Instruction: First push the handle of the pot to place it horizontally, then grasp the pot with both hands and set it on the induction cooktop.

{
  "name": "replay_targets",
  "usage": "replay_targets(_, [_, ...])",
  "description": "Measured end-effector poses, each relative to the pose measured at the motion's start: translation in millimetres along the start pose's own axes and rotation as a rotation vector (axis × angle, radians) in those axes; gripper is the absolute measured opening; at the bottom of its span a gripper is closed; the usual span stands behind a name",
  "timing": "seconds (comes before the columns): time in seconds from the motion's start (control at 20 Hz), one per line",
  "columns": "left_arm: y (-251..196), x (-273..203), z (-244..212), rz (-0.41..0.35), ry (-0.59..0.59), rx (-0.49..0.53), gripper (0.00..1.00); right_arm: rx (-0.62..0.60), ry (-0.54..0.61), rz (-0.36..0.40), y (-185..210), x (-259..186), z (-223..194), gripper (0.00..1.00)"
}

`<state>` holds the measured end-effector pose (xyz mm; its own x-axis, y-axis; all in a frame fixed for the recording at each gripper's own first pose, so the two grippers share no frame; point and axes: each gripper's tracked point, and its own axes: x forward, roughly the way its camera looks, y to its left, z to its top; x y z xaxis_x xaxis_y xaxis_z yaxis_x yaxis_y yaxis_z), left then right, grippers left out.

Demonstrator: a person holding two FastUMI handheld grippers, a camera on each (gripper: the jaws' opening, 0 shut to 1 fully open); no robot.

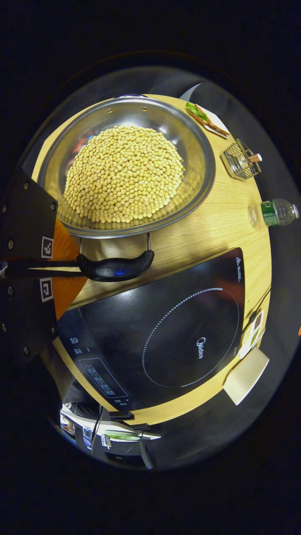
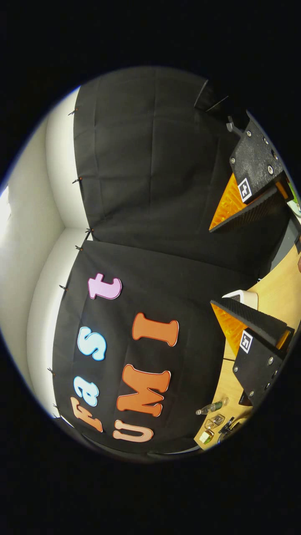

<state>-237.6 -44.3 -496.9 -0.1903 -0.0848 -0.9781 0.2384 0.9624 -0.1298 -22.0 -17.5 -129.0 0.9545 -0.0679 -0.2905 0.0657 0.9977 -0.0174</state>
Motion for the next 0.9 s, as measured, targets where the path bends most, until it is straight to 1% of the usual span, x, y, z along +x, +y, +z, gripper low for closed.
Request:
replay_targets(0.05, [-0.3, 0.7, 3.4, 0.001, -0.007, 0.005, 0.02, 0.003, 0.003, 0.005, 3.1, 0.9, -0.4, 0.97])
replay_targets(0.1, [-0.8, 1.6, 7.7, 0.001, -0.013, 0.015, 0.02, 0.006, 0.005, 0.010, 4.4, 1.2, -2.3, 0.95])
replay_targets(0.4, [-0.5, 10.5, 26.0, -0.005, -0.046, 0.023, 0.02, 0.001, 0.026, 0.046, 24.7, 3.5, -8.4, 0.95])
replay_targets(0.55, [0.0, 8.6, 34.7, -0.025, -0.060, -0.005, 0.01, -0.009, 0.043, 0.072, 36.9, 3.0, -13.3, 0.95])
replay_targets(0.7, [8.1, 9.5, 54.4, -0.046, -0.089, -0.044, 0.01, -0.004, 0.059, 0.102, 49.9, 3.1, -18.3, 0.95])
replay_targets(0.9, [5.9, 2.9, 64.0, -0.064, -0.126, -0.073, 0.01, 0.001, 0.067, 0.146, 70.5, 4.1, -20.3, 0.96])
